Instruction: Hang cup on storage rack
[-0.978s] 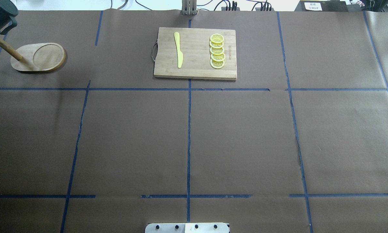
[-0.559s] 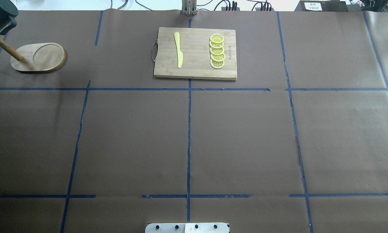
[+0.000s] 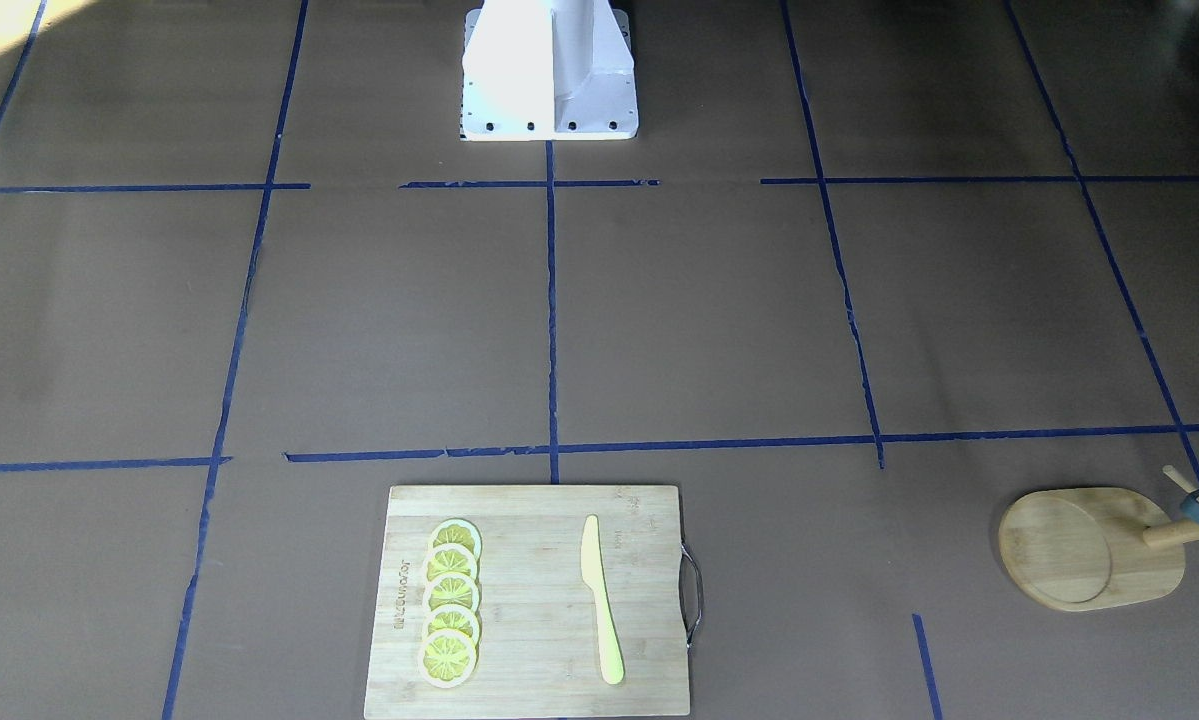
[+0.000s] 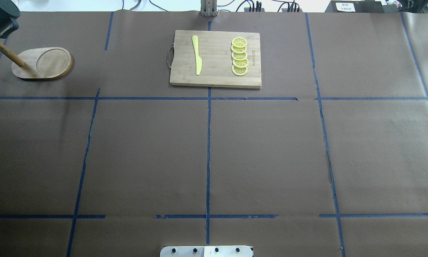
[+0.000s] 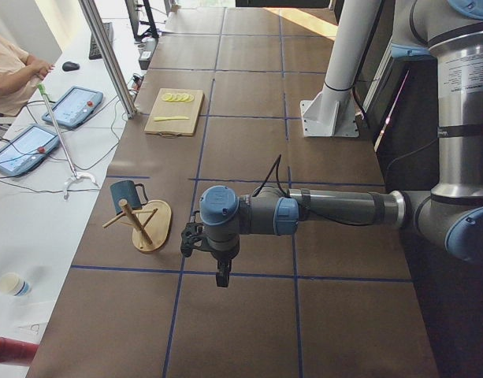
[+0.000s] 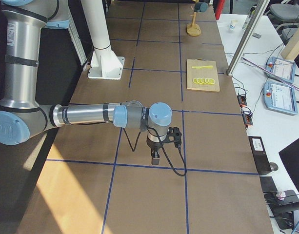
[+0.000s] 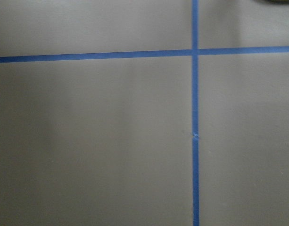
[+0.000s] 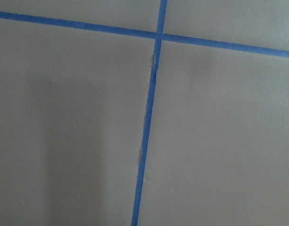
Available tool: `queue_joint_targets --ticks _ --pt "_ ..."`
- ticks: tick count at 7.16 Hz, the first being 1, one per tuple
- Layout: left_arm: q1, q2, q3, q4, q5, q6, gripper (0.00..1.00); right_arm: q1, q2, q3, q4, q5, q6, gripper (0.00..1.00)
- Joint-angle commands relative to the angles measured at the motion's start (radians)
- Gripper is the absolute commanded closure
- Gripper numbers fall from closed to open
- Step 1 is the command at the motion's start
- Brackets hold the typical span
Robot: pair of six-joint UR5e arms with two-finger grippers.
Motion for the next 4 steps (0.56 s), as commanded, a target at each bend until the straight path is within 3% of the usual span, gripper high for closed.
queue_joint_targets --ticks 1,4 --pt "0.000 0.004 -0.010 -0.011 -0.006 0.005 0.00 0.000 -0.002 -0.002 0.001 0.001 0.000 0.00" --pt "0.000 0.004 -0.007 -0.009 -0.003 0.004 0.00 0.000 -0.005 -0.002 0.004 0.001 0.000 0.00"
